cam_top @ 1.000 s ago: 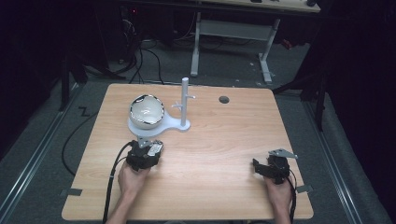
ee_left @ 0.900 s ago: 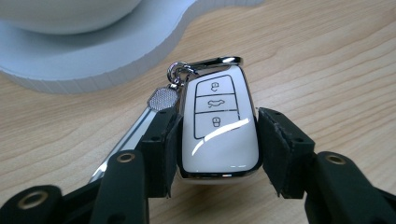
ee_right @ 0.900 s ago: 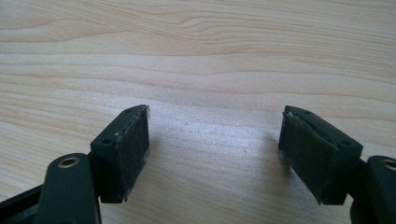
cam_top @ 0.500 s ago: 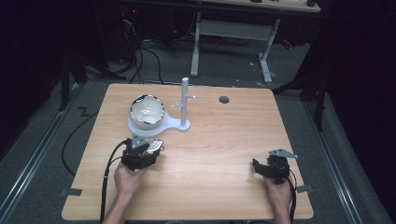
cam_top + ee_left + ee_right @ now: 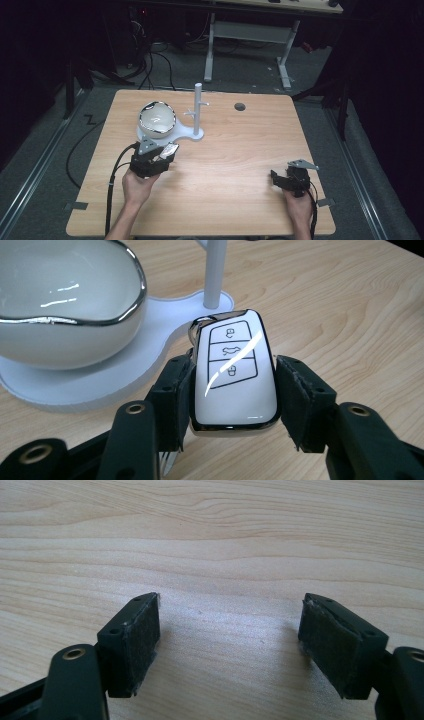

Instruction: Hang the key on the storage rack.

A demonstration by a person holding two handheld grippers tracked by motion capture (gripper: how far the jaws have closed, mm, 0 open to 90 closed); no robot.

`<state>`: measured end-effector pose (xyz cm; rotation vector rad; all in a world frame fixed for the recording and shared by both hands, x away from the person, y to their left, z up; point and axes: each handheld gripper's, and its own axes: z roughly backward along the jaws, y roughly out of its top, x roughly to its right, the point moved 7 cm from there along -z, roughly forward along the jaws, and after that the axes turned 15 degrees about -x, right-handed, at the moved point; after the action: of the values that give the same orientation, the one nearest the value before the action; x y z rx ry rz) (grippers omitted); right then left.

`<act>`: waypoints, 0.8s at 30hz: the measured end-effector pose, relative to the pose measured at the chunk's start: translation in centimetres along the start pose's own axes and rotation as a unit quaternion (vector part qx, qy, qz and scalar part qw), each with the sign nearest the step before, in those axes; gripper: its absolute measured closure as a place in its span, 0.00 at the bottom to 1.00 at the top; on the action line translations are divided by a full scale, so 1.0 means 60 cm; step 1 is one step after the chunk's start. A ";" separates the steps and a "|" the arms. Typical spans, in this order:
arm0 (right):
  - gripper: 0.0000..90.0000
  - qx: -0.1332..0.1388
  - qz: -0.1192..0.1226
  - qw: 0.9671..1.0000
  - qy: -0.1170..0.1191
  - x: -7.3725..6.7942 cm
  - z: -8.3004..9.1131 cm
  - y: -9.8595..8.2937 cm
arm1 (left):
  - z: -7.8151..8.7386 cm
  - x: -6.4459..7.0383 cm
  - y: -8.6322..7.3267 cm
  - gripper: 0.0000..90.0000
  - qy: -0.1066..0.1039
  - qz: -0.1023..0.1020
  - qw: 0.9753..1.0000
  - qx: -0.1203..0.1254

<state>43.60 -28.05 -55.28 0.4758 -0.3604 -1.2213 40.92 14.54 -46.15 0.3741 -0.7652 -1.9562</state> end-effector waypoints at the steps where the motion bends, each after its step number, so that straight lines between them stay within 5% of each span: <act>1: 0.27 0.000 0.000 1.000 0.000 0.000 0.000 0.000 | 0.002 0.000 0.003 0.56 -0.003 0.001 1.000 0.003; 24: 0.27 0.000 0.000 1.000 0.000 0.000 0.000 0.000 | 0.048 0.003 0.084 0.56 -0.034 -0.016 0.998 0.042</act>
<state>43.59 -28.05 -55.28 0.4755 -0.3591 -1.2205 42.69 13.74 -40.68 0.3727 -0.8923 -1.9803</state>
